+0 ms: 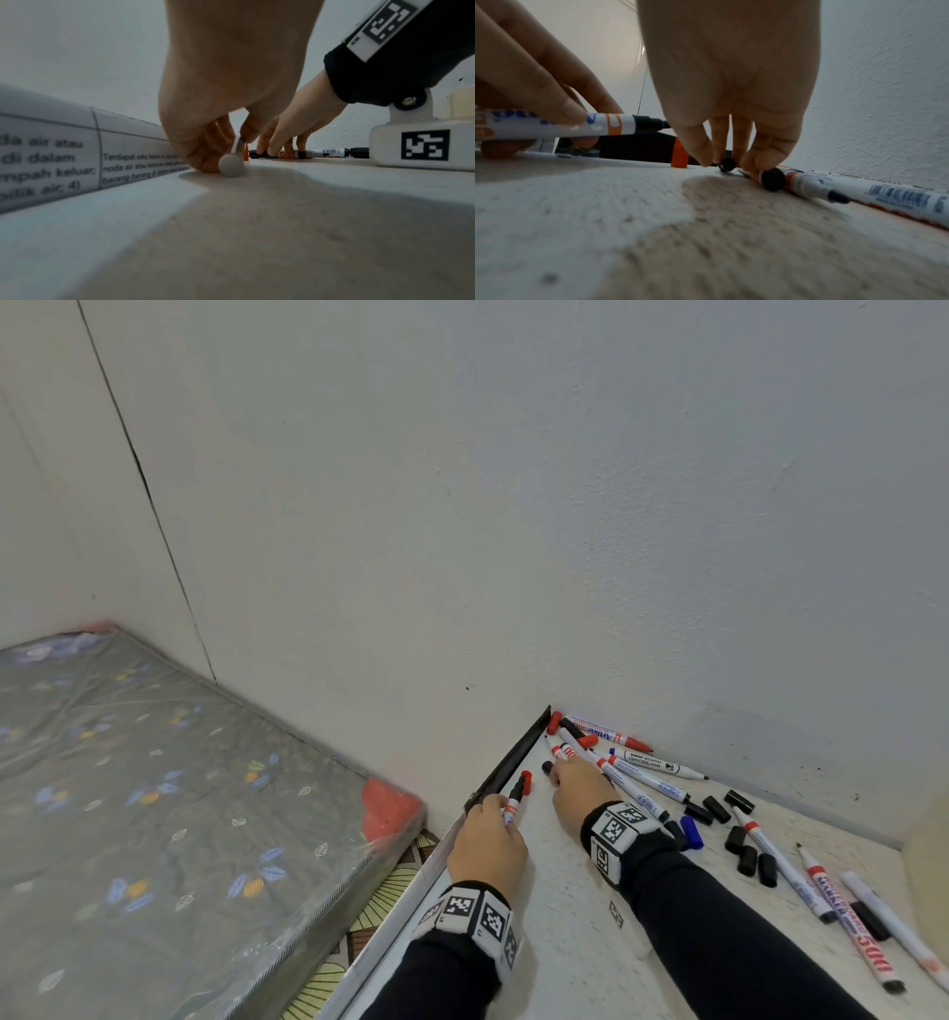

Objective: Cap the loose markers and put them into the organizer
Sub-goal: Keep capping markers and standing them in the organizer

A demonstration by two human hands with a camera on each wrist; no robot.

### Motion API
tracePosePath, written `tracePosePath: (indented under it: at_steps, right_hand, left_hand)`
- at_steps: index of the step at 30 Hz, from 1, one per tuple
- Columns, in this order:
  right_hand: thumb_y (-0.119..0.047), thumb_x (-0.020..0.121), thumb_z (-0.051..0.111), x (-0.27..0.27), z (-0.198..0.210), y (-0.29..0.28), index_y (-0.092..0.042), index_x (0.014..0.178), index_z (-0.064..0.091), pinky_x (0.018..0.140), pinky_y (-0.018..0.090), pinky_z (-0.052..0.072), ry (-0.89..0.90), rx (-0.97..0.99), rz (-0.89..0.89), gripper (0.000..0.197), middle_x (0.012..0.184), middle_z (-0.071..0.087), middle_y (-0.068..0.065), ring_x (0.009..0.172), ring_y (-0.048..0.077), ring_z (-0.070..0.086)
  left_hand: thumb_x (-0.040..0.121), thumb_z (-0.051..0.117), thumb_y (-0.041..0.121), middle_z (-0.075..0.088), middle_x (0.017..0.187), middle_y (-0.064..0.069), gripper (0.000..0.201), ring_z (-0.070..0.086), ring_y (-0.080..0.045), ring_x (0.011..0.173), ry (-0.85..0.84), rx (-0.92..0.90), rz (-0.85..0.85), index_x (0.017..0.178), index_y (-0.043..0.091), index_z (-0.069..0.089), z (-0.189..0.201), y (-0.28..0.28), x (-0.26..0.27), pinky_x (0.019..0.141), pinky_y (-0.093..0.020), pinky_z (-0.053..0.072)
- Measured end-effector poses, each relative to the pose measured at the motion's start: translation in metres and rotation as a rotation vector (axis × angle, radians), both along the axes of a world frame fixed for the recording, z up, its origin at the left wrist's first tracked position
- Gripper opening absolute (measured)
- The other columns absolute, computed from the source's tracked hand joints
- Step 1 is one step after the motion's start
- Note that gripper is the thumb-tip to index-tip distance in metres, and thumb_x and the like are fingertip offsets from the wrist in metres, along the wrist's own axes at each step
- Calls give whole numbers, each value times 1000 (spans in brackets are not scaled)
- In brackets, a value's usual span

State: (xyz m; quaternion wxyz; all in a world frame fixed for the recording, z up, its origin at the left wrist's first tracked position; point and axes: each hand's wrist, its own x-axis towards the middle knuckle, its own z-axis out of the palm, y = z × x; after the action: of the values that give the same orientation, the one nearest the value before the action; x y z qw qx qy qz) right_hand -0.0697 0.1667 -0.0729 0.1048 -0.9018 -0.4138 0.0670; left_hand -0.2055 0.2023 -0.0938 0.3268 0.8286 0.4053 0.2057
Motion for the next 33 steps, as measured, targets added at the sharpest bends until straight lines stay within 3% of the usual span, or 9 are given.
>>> tracePosePath:
  at_steps: [3, 7, 12, 18, 21, 25, 27, 30, 33]
  right_hand:
    - [-7, 91, 48, 3, 8, -5, -15, 100, 50, 88, 27, 47, 21, 126, -56, 12, 115, 59, 7, 92, 18, 56]
    - [-12, 94, 48, 3, 20, -19, -16, 113, 51, 80, 26, 43, 45, 269, -15, 20, 112, 60, 3, 100, 20, 59]
    - [-13, 94, 48, 0, 25, -37, -19, 109, 57, 85, 24, 43, 115, 267, 125, 18, 108, 62, 1, 100, 16, 58]
    - [-18, 96, 43, 1, 28, -58, -18, 97, 59, 64, 13, 34, 296, 258, 127, 16, 87, 56, -4, 75, 6, 48]
    - [-34, 98, 37, -1, 31, -69, -24, 70, 49, 59, 19, 34, 336, 219, 106, 32, 67, 47, -6, 61, 8, 42]
    - [-43, 97, 34, -11, 39, -78, -20, 58, 39, 54, 23, 28, 312, 264, 39, 46, 60, 37, -3, 55, 10, 35]
    - [-43, 98, 33, -16, 41, -80, -19, 58, 37, 54, 24, 28, 329, 256, 27, 46, 59, 34, -3, 55, 11, 33]
    - [-39, 99, 31, -21, 41, -85, -21, 59, 35, 56, 25, 29, 334, 220, 55, 43, 61, 34, -2, 57, 12, 34]
    - [-39, 98, 34, -21, 45, -90, -20, 61, 37, 56, 25, 28, 365, 272, 82, 42, 62, 34, -3, 58, 11, 33]
  left_hand:
    - [95, 41, 19, 56, 118, -1, 28, 53, -15, 108, -8, 6, -8, 123, 17, 48, 0, 0, 1, 90, -28, 46]
    - [96, 39, 19, 55, 122, -2, 30, 51, -17, 113, -16, 15, -18, 125, 17, 48, -3, 3, 2, 93, -30, 45]
    - [96, 42, 17, 59, 119, 1, 31, 55, -16, 107, -51, 42, -81, 125, 22, 51, -5, 2, 3, 92, -32, 47]
    - [96, 42, 15, 61, 118, -1, 32, 56, -15, 105, -123, -5, -211, 125, 18, 55, 1, -2, 4, 91, -25, 43]
    - [89, 58, 27, 60, 95, 6, 25, 53, -5, 80, -195, -57, -279, 112, 19, 60, 4, -7, 3, 77, -17, 45]
    - [89, 59, 27, 55, 66, 15, 11, 49, 4, 58, -233, -79, -404, 84, 20, 67, 6, -11, 3, 56, -7, 34]
    - [92, 54, 28, 50, 53, 13, 29, 45, 4, 44, -229, -130, -466, 65, 22, 61, 8, -12, 1, 51, -9, 32]
    - [93, 52, 29, 51, 58, 2, 33, 35, -1, 36, -245, -306, -497, 76, 5, 67, 9, -12, -1, 43, -17, 31]
    - [95, 49, 27, 48, 53, 6, 28, 30, -6, 35, -293, -550, -499, 86, 9, 67, 13, -15, -2, 36, -17, 23]
